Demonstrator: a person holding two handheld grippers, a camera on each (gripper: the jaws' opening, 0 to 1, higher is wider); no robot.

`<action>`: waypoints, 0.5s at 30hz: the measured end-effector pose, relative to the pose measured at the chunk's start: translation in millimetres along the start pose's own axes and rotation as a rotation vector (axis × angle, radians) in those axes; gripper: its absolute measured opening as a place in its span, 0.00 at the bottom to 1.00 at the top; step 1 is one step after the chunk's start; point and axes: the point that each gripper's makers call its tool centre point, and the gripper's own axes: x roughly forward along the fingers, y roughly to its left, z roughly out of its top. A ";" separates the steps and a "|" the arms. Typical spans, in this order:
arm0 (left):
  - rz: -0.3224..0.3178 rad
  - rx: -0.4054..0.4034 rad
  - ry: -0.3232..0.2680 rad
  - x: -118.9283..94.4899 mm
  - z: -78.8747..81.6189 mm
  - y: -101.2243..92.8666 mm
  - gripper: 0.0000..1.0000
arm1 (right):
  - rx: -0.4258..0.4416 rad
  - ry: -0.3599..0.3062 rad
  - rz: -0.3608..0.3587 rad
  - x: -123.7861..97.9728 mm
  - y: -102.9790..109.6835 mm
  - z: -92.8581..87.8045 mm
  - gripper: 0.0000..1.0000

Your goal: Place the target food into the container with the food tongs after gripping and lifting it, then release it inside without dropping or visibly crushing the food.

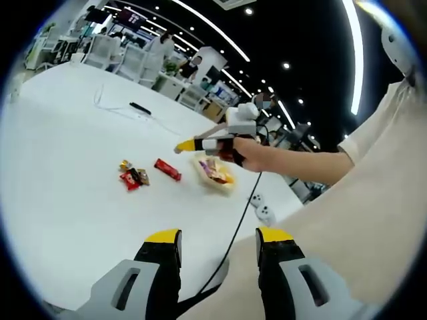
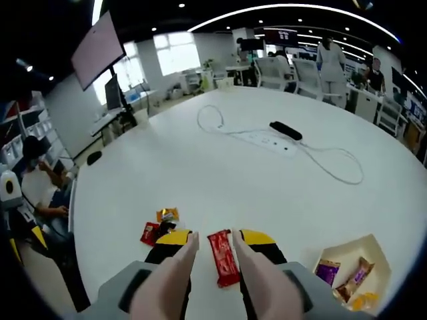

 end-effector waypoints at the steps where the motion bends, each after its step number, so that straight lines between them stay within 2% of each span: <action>1: 0.001 -0.001 0.000 -0.2 0.2 0.4 0.44 | -0.002 0.005 0.001 1.4 -0.3 -2.0 0.27; 15: 0.006 -0.011 0.008 0.1 -1.0 2.0 0.44 | -0.016 0.070 0.019 20.8 -2.1 -22.0 0.27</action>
